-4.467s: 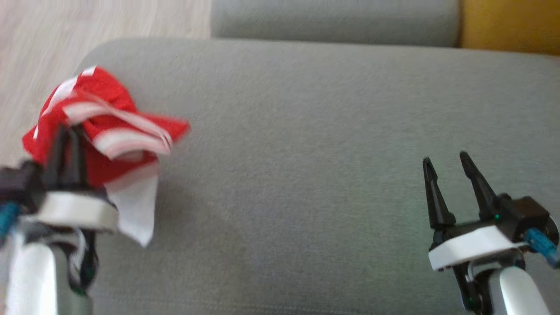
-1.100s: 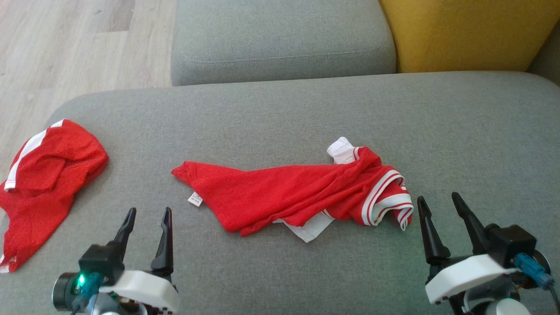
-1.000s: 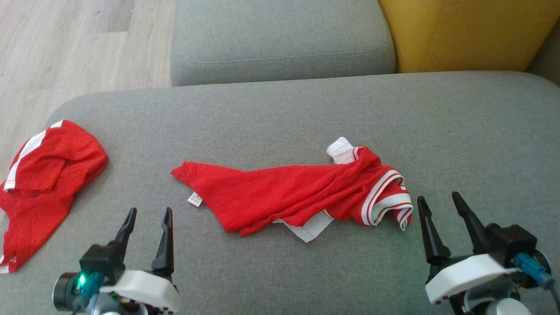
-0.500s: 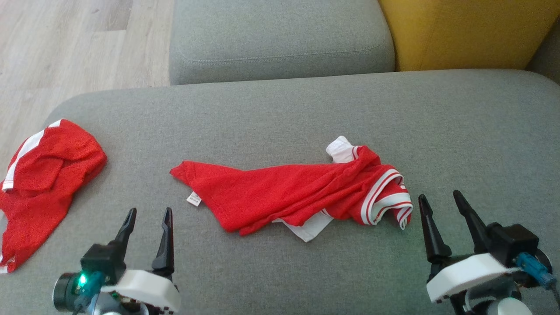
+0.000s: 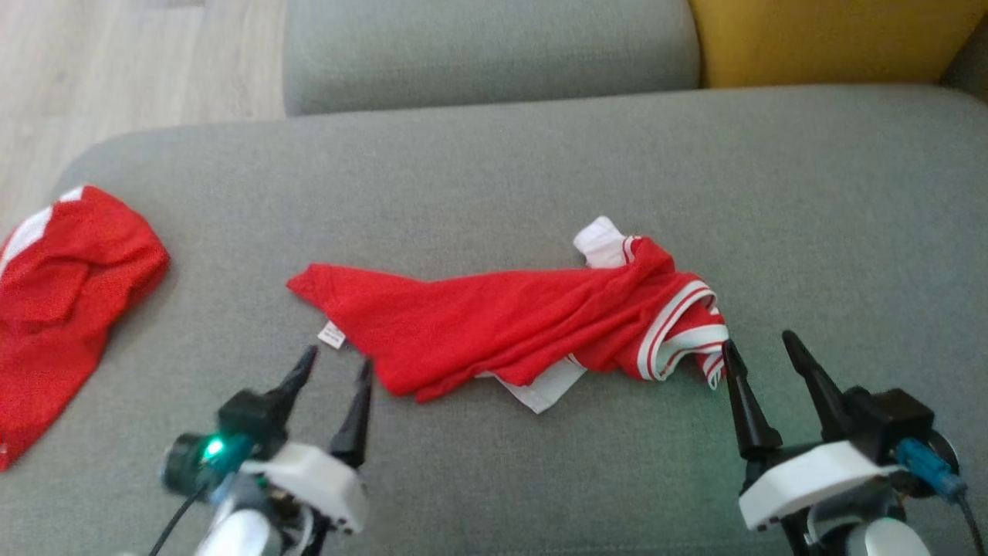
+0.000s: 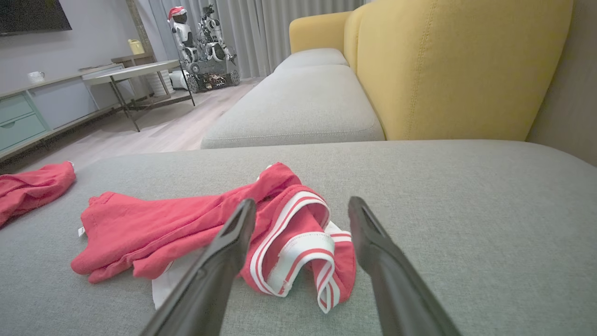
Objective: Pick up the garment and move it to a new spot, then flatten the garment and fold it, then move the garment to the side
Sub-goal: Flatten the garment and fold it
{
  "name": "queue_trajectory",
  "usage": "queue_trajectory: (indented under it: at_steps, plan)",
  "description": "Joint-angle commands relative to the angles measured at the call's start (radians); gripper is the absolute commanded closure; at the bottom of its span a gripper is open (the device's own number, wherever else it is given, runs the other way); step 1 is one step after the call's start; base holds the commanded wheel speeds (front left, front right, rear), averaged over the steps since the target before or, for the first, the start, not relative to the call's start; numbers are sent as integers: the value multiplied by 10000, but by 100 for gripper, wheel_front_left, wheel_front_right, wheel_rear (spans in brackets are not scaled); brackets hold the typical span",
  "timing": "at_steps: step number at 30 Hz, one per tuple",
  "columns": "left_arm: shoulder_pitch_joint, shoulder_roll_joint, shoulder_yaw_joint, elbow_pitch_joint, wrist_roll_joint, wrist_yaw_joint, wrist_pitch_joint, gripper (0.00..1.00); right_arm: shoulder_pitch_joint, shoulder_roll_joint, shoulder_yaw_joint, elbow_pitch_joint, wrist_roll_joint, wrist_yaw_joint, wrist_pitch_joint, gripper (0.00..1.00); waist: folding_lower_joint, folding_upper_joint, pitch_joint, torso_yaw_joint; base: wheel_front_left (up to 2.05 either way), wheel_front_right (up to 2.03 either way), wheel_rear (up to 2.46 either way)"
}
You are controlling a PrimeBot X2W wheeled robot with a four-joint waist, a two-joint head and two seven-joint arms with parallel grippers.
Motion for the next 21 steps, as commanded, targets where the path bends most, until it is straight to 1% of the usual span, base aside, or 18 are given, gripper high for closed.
queue_trajectory:
  at_steps: [1, 4, 7, 11, 14, 15, 17, 19, 21]
  plan:
    - [-687, -25, 260, -51, -94, -99, 24, 0, -684, -53, 287, -402, 9, -7, -23, 0, 0, 0, 279, -118, 0, 0, 0]
    - [-1175, -385, 140, 912, -454, -493, 184, 0, -883, -53, 362, -394, 22, -7, -50, 0, 0, 0, 625, -239, 0, 0, 0]
    - [-1594, -683, 48, 2016, -799, -820, 569, 0, -1019, -53, 413, -324, 34, -7, -79, 0, 0, 0, 829, -357, 0, 0, 0]
    - [-2039, -1033, -3, 3219, -1238, -1177, 1072, 0, -1156, -57, 411, -216, 56, -7, -142, 0, 0, 0, 986, -475, 0, 0, 0]
    - [-2284, -1222, 77, 3799, -1577, -1381, 1257, 0, -1231, -57, 376, -157, 70, -7, -181, 0, 0, 0, 1061, -522, 0, 0, 0]
    - [-2358, -1270, 119, 3907, -1678, -1453, 1209, 10, -1251, -57, 367, -141, 75, -7, -198, 0, 0, 0, 1082, -531, 0, 0, 0]
    - [-2486, -1341, 169, 4010, -1817, -1594, 1016, 99, -1279, -56, 349, -112, 85, -7, -229, 0, 0, 0, 1112, -536, 0, 0, 0]
    - [-2539, -1361, 188, 4009, -1866, -1658, 891, 100, -1288, -56, 336, -98, 89, -7, -248, 0, 0, 0, 1123, -533, 0, 0, 0]
    - [-2641, -1334, 216, 3883, -1815, -1697, 506, 100, -1297, -56, 308, -59, 100, -7, -285, 0, 0, 0, 1134, -523, 0, 0, 0]
